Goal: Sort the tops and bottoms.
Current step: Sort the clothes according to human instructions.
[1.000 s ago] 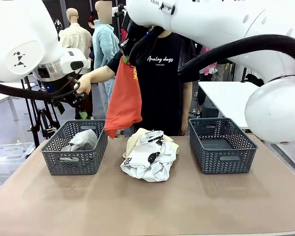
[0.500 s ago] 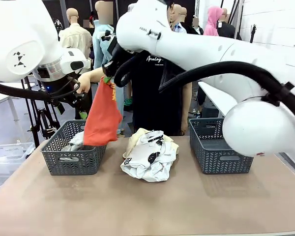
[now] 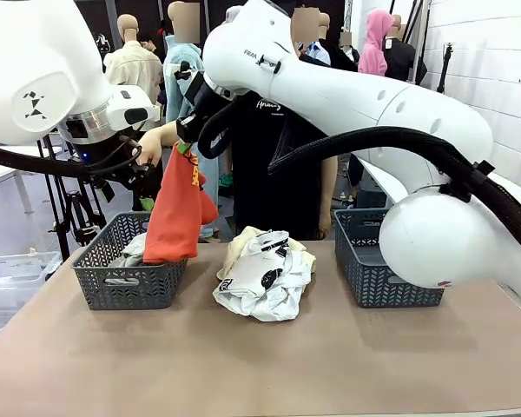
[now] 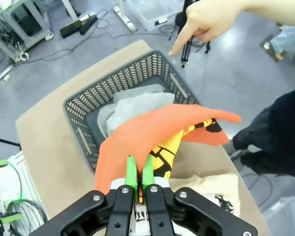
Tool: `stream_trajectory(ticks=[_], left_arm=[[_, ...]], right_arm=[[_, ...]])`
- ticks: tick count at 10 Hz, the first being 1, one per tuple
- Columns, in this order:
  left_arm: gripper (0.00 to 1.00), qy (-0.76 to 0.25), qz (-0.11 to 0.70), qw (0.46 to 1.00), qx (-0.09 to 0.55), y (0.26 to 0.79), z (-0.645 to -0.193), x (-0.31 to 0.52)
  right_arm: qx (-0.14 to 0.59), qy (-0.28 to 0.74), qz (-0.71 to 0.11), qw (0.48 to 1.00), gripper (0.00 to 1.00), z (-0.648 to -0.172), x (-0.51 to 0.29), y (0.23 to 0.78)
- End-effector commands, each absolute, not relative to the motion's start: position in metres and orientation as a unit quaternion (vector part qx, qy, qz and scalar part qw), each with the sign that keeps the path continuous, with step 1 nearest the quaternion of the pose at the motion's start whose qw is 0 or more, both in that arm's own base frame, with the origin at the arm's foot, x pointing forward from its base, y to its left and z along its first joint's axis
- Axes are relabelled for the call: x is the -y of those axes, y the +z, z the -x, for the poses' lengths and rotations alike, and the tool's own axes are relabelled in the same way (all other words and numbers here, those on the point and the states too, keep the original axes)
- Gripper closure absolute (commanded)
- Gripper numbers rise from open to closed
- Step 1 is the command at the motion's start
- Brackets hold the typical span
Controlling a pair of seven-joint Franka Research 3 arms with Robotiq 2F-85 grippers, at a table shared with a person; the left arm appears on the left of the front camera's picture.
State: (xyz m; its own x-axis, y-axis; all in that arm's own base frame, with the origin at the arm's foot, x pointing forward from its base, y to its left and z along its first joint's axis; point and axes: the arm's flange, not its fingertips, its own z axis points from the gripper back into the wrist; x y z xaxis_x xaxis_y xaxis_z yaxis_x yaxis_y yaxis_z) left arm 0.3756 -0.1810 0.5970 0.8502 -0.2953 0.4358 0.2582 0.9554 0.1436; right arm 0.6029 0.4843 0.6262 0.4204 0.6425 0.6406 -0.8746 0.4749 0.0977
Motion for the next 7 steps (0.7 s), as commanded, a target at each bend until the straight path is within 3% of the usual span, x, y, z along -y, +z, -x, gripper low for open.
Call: stream_trajectory(ticks=[1,7], left_arm=[[0.15,-0.139,-0.047,0.96,0.24,0.596,-0.375,0.179],[0.15,-0.139,-0.047,0.96,0.24,0.596,-0.375,0.179]], right_arm=[[0.264,0.468,-0.219,0.815,1.0,-0.602,-0.487,0.621],[0.251,0.562,-0.254,0.746,1.0,-0.713,-0.607,0.598]])
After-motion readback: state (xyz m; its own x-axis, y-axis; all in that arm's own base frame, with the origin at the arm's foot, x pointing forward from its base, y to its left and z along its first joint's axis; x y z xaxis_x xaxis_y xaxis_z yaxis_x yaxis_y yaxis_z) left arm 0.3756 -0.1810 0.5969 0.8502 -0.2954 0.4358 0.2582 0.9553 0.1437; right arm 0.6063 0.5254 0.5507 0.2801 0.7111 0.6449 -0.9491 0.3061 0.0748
